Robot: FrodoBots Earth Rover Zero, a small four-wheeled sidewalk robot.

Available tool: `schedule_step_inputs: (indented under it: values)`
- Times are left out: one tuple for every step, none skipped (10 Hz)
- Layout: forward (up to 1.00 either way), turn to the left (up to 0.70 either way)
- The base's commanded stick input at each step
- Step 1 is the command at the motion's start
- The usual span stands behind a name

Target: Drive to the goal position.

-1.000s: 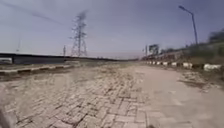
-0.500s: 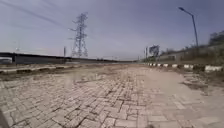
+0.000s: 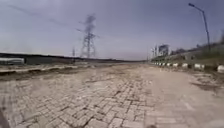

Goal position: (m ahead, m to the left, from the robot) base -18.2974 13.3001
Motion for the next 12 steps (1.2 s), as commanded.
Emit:
schedule_step_inputs:
  values:
    - [0.0,1.0]
    - [0.0,1.0]
    - [0.0,1.0]
    - [0.0,1.0]
    - [0.0,1.0]
    - [0.0,1.0]
    - [0.0,1.0]
    - [0.0,1.0]
    - [0.0,1.0]
    - [0.0,1.0]
    - [0.0,1.0]
    - [0.0,1.0]
